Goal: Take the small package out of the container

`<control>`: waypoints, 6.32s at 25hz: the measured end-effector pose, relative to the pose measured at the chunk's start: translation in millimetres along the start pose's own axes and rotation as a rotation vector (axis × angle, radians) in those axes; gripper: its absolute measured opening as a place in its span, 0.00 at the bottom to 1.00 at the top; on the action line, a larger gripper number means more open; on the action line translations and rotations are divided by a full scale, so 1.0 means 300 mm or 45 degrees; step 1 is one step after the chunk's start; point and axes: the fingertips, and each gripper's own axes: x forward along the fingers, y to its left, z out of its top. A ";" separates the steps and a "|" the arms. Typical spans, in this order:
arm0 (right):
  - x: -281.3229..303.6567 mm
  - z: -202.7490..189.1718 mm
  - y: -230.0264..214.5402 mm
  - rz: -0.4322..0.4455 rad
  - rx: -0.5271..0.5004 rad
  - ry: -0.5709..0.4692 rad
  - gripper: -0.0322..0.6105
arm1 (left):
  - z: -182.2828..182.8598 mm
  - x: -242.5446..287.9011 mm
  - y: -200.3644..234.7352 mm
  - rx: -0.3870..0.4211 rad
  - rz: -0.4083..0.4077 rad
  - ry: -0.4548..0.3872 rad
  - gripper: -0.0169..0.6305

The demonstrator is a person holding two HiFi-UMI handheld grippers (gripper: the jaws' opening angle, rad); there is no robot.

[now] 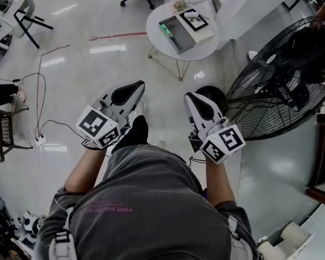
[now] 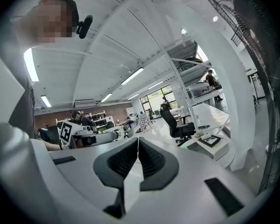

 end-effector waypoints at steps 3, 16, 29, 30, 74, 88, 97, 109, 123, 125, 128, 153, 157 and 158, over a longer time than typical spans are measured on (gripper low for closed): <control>0.109 0.020 -0.068 -0.020 0.016 0.008 0.08 | 0.010 0.066 0.115 -0.013 -0.013 0.016 0.05; 0.548 0.107 -0.274 -0.116 0.074 0.068 0.08 | 0.072 0.277 0.564 -0.072 -0.087 0.089 0.05; 0.810 0.136 -0.468 -0.246 0.097 0.112 0.08 | 0.050 0.462 0.866 -0.067 -0.175 0.158 0.05; 0.824 0.139 -0.481 -0.254 0.098 0.116 0.08 | 0.051 0.476 0.883 -0.064 -0.180 0.161 0.05; 0.994 -0.049 -1.122 -0.221 0.309 0.259 0.08 | -0.640 1.032 1.150 -0.195 -0.016 0.744 0.17; 0.960 -0.133 -1.142 -0.242 0.364 0.285 0.08 | -0.793 1.100 1.196 -0.433 0.057 0.906 0.26; 0.949 -0.154 -1.147 -0.242 0.379 0.292 0.08 | -0.836 1.099 1.172 -0.565 0.035 0.938 0.15; 0.946 -0.165 -1.124 -0.244 0.374 0.295 0.08 | -0.805 1.091 1.137 -0.544 0.004 0.881 0.05; 0.955 -0.033 -1.090 -0.255 0.288 0.226 0.08 | -0.502 1.088 1.131 -0.329 -0.068 0.661 0.05; 0.955 -0.009 -1.089 -0.257 0.266 0.212 0.08 | -0.448 1.085 1.130 -0.293 -0.074 0.627 0.05; 0.945 0.032 -1.075 -0.263 0.242 0.194 0.08 | -0.361 1.069 1.118 -0.247 -0.085 0.576 0.05; 0.936 0.345 -0.893 -0.223 -0.015 0.036 0.08 | 0.185 0.905 1.035 0.017 -0.062 0.214 0.05; 0.913 0.387 -0.876 -0.213 -0.039 -0.002 0.08 | 0.239 0.883 1.011 0.040 -0.056 0.171 0.05; 0.904 0.394 -0.872 -0.212 -0.043 -0.008 0.08 | 0.248 0.878 1.000 0.045 -0.057 0.163 0.05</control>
